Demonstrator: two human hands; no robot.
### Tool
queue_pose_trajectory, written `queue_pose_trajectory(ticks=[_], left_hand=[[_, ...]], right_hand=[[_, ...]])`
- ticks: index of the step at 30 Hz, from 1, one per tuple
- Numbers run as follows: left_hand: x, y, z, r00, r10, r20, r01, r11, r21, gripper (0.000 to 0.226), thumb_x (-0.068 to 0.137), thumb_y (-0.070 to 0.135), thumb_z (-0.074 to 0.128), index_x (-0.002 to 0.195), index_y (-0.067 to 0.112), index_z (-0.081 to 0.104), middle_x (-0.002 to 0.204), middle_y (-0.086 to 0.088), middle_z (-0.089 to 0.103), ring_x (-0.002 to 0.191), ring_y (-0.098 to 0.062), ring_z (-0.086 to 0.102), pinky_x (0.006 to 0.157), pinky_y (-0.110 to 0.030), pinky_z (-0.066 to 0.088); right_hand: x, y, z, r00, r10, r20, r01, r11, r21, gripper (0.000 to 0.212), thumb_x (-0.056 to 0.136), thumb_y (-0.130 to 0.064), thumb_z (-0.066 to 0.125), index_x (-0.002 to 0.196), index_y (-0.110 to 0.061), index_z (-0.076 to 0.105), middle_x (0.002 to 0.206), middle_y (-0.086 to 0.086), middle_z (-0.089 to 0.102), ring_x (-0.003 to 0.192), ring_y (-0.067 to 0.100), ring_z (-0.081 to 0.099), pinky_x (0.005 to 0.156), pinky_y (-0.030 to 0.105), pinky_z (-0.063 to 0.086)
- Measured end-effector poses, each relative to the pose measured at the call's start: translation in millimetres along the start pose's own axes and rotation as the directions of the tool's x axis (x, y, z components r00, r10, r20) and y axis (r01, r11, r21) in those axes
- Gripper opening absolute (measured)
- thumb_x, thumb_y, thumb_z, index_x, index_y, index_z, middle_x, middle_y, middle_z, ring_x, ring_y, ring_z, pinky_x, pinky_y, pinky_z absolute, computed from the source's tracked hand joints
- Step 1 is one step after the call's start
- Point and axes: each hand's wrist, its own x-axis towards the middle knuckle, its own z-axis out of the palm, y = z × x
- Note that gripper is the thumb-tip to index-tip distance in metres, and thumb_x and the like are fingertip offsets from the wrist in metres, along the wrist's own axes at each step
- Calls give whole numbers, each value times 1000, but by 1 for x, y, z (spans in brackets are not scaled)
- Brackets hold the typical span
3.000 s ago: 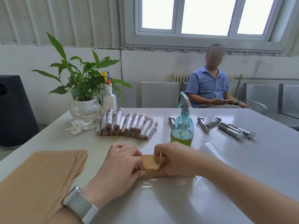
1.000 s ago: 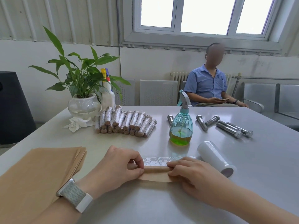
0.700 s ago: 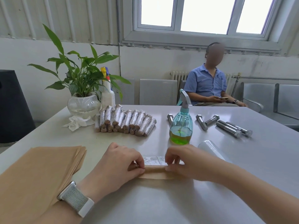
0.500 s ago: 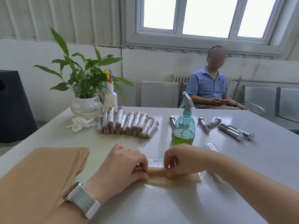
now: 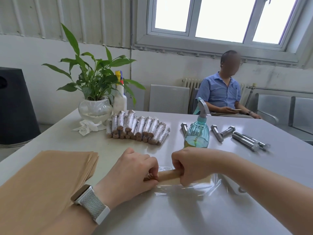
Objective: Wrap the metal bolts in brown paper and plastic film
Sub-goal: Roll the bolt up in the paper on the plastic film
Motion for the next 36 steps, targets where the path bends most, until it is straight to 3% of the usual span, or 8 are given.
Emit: queue_pose_trajectory(ticks=[3, 10, 18, 22, 25, 31, 34, 36], left_hand=[[-1, 4, 3, 1000, -15, -24, 16, 1000, 22, 14, 64, 36, 59, 75, 32, 52, 69, 14, 57, 65, -10, 56, 69, -32, 46], [-1, 3, 9, 997, -25, -77, 28, 999, 38, 15, 61, 34, 60, 74, 31, 53, 67, 14, 56, 64, -9, 53, 73, -30, 35], [4, 4, 9, 997, -70, 19, 70, 997, -11, 14, 65, 38, 60, 76, 32, 56, 72, 16, 62, 73, -6, 58, 82, -27, 31], [4, -1, 8, 993, -81, 82, 85, 995, -47, 21, 78, 55, 58, 89, 37, 55, 91, 20, 61, 93, -2, 53, 89, -21, 24], [2, -3, 9, 991, -78, 107, 83, 996, -45, 33, 78, 68, 57, 95, 39, 55, 97, 22, 58, 97, 1, 46, 91, -21, 22], [-3, -3, 8, 990, -78, 114, 92, 988, -125, 41, 76, 75, 48, 94, 40, 57, 95, 26, 57, 96, 7, 45, 97, -24, 24], [-7, -6, 0, 990, -139, 36, 144, 955, -260, 24, 86, 60, 49, 87, 39, 60, 94, 27, 59, 94, 7, 52, 96, -24, 26], [-9, -12, -3, 979, -199, -42, 186, 962, -202, 8, 86, 43, 61, 79, 39, 60, 89, 26, 60, 89, 5, 55, 89, -22, 27]], right_hand=[[2, -3, 6, 992, -66, -109, 49, 987, -153, 25, 74, -21, 59, 85, -26, 38, 77, -10, 43, 66, 13, 42, 49, 25, 27], [-2, 0, 31, 937, -153, -315, 54, 952, -302, 20, 80, -26, 49, 96, -18, 38, 82, 0, 59, 70, 29, 55, 63, 37, 35], [-12, 13, 39, 925, -133, -357, 90, 987, -135, 23, 90, -37, 53, 107, -26, 41, 104, -10, 56, 90, 16, 54, 84, 32, 34], [-20, 20, 46, 925, -82, -371, 98, 995, 25, 22, 91, -49, 57, 98, -36, 41, 97, -20, 48, 82, 3, 38, 86, 26, 32], [-25, 19, 59, 900, -79, -429, 116, 991, 62, 15, 94, -47, 52, 101, -34, 51, 98, -18, 50, 94, 4, 46, 91, 24, 33], [-30, 16, 76, 829, 17, -559, 119, 971, 206, 12, 91, -36, 66, 97, -26, 69, 96, -14, 60, 92, 6, 52, 77, 9, 31], [-29, 16, 79, 814, 50, -579, 124, 959, 256, 8, 87, -33, 71, 92, -27, 70, 93, -17, 60, 85, 0, 47, 78, 7, 31], [-29, 16, 81, 810, 69, -582, 117, 954, 275, 9, 86, -34, 72, 91, -27, 70, 92, -18, 59, 87, 0, 49, 79, 11, 33]])
